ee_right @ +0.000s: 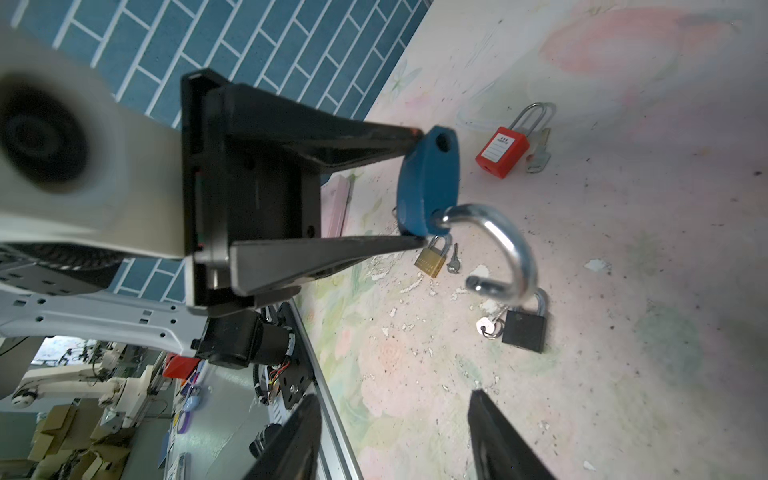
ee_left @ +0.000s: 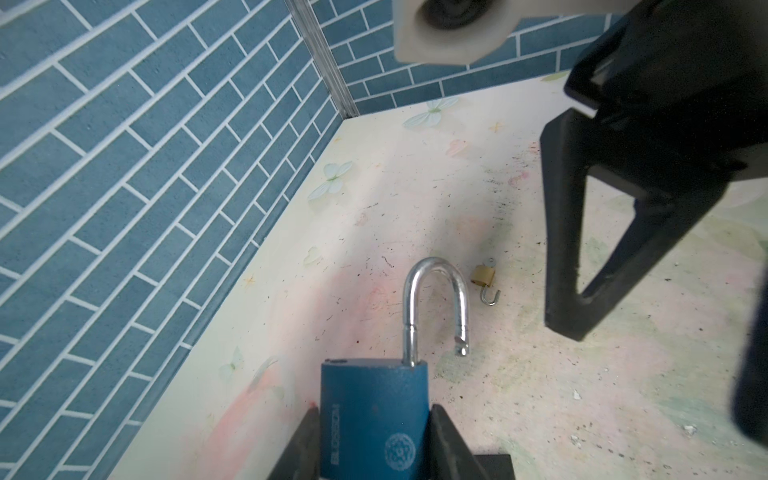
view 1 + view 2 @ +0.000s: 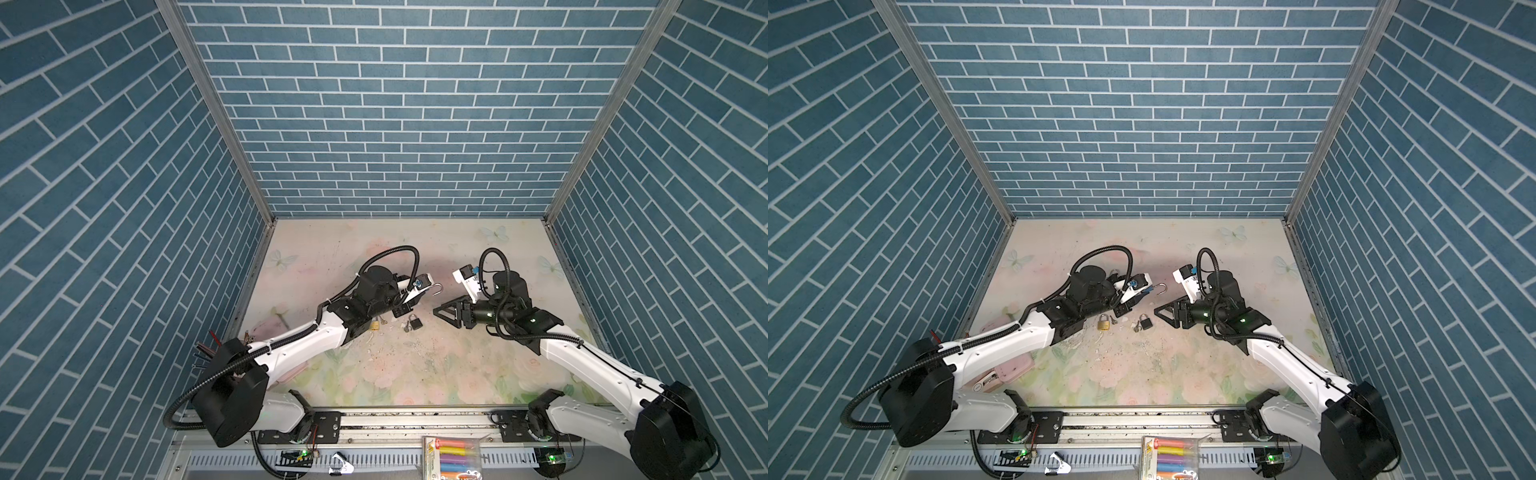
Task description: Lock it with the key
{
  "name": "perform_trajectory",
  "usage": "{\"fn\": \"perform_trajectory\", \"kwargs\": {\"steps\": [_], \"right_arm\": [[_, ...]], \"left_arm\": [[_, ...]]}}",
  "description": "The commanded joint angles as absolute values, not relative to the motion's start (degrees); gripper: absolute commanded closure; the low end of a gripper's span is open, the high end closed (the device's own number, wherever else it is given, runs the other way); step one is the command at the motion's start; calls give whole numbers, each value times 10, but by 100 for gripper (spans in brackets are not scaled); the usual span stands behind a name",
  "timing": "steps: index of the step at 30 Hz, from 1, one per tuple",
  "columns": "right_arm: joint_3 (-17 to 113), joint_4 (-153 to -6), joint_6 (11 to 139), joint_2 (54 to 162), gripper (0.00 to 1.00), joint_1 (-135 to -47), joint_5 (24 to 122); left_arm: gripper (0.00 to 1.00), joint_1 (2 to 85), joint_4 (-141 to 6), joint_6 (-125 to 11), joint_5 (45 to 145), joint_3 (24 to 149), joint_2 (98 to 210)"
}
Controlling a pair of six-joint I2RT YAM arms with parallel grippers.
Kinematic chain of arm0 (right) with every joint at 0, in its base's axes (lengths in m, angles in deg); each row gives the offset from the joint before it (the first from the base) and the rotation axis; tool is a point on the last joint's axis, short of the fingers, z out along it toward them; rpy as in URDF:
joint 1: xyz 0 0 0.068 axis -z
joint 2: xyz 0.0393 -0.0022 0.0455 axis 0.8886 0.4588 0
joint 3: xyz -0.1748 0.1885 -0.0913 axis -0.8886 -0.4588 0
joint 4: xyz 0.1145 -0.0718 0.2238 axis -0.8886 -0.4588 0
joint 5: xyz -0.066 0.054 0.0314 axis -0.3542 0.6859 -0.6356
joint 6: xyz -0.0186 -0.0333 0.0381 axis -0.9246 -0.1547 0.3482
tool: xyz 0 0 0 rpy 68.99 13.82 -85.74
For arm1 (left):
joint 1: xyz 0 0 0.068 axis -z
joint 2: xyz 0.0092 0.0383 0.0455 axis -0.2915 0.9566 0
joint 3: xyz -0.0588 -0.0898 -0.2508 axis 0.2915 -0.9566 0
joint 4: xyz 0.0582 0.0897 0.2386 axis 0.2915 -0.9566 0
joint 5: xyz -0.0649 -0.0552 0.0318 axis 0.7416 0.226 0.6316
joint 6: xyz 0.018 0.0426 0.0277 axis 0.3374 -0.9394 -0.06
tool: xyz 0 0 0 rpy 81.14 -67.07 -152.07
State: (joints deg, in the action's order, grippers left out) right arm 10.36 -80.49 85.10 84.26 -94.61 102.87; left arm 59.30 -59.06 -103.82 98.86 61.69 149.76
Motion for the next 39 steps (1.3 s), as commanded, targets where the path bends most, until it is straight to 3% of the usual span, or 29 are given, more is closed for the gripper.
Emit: {"fn": "perform_trajectory", "kwargs": {"steps": [1,12,18,24,30,39], "right_arm": [[129,-812,855,868,45,-930,990],[181,-737,884,948,49,-876,962],[224,-777,873,981,50,-856,953],[225,-850,863,938,50,-845,929],[201,-879,926,877,48,-840,1006],[168,-885,996,878,49,-856,1116]], "left_arm": [[94,591,-557,-1052,1009,614,1480],[93,608,-573,-1066,1016,611,1482],[93,615,-573,-1068,1010,609,1482],[93,616,-559,-1081,1005,597,1489],[93,616,-545,-1121,1038,577,1495],[93,617,-531,-1127,1016,576,1506]]}}
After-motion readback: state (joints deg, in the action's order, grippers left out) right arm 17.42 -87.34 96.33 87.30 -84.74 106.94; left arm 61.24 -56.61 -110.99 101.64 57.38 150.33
